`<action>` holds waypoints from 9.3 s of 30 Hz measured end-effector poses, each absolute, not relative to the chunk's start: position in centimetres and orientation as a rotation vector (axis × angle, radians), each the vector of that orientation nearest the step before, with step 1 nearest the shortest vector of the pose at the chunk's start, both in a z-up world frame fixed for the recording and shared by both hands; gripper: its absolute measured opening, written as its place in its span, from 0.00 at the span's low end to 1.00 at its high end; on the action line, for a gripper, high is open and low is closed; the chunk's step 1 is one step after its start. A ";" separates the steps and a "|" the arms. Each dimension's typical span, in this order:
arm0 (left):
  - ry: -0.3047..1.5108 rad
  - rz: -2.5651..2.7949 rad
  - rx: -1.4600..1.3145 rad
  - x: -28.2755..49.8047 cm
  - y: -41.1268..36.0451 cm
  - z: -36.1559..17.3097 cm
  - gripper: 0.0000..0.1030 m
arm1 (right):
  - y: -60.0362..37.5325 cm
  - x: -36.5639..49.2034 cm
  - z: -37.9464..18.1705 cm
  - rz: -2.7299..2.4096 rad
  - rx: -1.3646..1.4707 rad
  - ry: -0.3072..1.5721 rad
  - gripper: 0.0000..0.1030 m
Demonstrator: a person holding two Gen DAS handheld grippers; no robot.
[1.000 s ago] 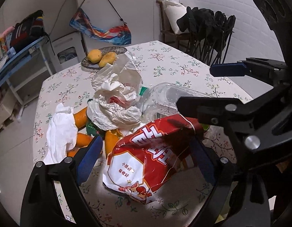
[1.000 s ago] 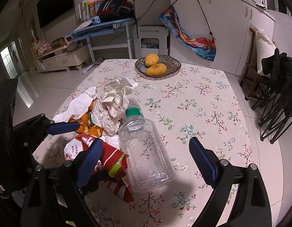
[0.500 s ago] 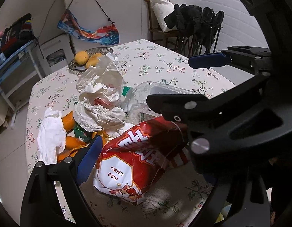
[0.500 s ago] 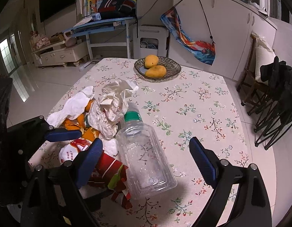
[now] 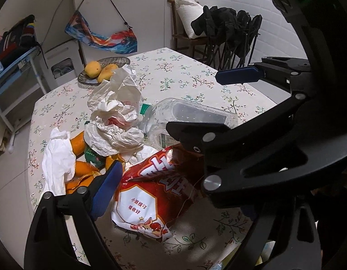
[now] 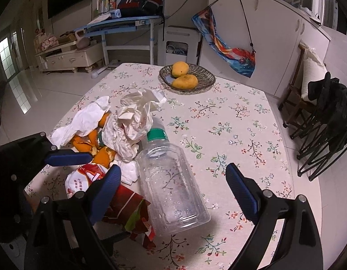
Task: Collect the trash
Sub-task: 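Reach the left gripper to the red snack bag while the right gripper approaches the plastic bottle, then close the left gripper on the red snack bag while the right gripper grasps the clear bottle, then lift the bottle with the right gripper toward the basin while the left gripper holds the snack bag, then open the right gripper to drop the bottle into the basin while the left gripper drops the snack bag in, then grasp a white tissue with the left gripper while the right gripper grasps another white tissue, then carry both white tissues from the table toward the yellow basin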
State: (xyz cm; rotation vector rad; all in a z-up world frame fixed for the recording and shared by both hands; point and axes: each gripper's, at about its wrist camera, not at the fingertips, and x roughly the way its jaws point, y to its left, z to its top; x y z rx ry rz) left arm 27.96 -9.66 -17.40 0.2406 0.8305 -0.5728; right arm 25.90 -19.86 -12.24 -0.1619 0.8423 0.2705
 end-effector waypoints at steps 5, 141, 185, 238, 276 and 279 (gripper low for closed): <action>0.858 -0.551 0.260 28.4 -9.4 -17.6 0.46 | -20.3 26.5 -12.9 0.303 -0.101 0.888 0.88; 0.788 -0.305 -0.085 8.2 -0.2 -14.1 0.12 | -16.1 5.3 -22.0 0.601 0.054 1.283 0.64; 0.904 -0.219 -0.011 7.0 -1.2 -16.8 0.67 | -23.6 5.1 -14.6 0.339 0.271 0.831 0.76; 0.839 -0.043 -0.027 31.4 1.9 -15.8 0.83 | -16.6 25.6 -16.6 0.365 0.086 0.943 0.58; 0.864 -0.054 -0.124 34.2 4.1 -16.0 0.07 | -18.7 24.5 -16.2 0.406 0.159 0.965 0.20; 0.851 -0.062 -0.121 32.6 4.0 -15.5 0.07 | -19.3 23.7 -15.9 0.405 0.182 0.962 0.20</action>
